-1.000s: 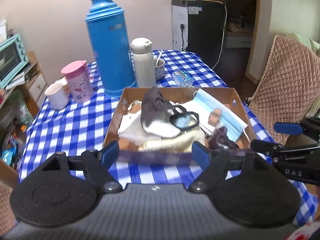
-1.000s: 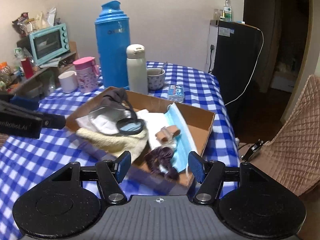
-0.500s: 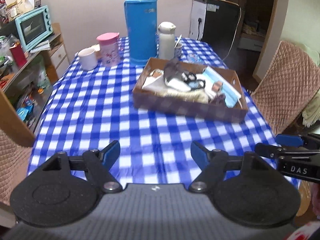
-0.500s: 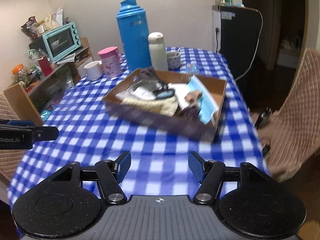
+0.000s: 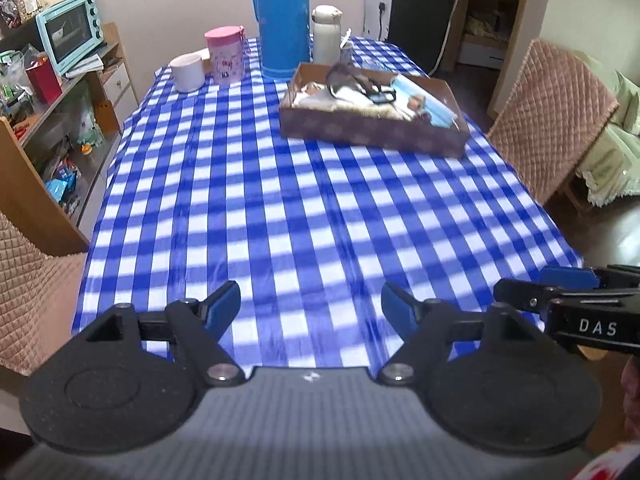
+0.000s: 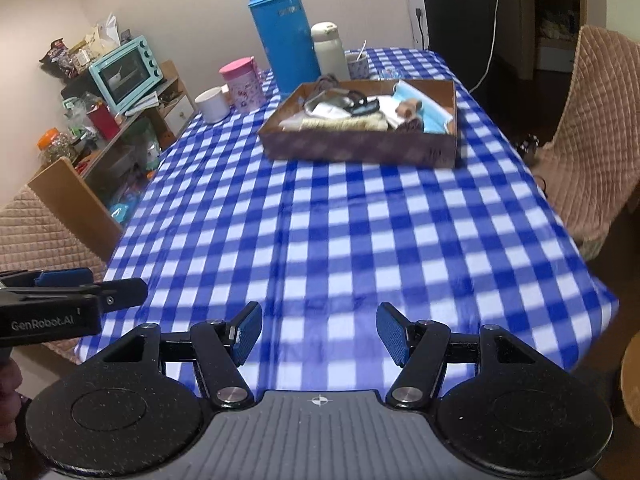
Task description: Organize soft objects
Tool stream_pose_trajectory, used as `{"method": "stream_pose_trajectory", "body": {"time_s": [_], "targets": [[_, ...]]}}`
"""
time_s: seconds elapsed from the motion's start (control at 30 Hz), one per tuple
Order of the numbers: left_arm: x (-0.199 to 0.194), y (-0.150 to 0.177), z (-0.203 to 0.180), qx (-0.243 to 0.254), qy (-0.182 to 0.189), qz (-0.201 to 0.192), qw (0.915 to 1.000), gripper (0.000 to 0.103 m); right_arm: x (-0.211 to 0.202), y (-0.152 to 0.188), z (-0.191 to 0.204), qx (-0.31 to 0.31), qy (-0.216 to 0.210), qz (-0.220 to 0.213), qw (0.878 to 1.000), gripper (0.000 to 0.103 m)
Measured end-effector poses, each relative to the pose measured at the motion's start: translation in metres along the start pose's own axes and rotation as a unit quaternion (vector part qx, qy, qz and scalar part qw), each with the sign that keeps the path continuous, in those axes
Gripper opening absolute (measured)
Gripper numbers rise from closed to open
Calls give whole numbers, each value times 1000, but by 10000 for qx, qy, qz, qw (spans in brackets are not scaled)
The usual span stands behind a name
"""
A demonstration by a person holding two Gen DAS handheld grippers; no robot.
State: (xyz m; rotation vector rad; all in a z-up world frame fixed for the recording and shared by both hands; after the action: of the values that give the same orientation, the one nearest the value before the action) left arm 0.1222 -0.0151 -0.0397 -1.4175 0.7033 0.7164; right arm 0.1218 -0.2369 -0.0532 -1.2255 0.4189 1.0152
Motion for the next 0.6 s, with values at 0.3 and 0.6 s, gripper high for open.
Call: {"method": "stream_pose_trajectory", "body": {"time_s": [0.3, 0.6], "targets": [[-28, 38, 0, -20, 133, 96, 9999, 76, -25, 30, 18, -85, 45, 49, 9999, 63], [-37, 45, -3, -28, 171, 51, 9998, 76, -35, 40, 21, -122, 84, 47, 9999, 63]]}}
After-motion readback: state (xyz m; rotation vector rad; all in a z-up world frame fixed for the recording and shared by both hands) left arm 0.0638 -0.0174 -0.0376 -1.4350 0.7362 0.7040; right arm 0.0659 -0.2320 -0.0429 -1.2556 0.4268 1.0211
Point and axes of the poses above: each gripper's, at about its wrist camera, not at the fingertips, and x roughly the way its jaws point, z to its left, y to its underside, the point moved 5 cm from there along x, roughly the way its jaws point, and after that the axes turned 1 degree about x, right-handed, at the moved point
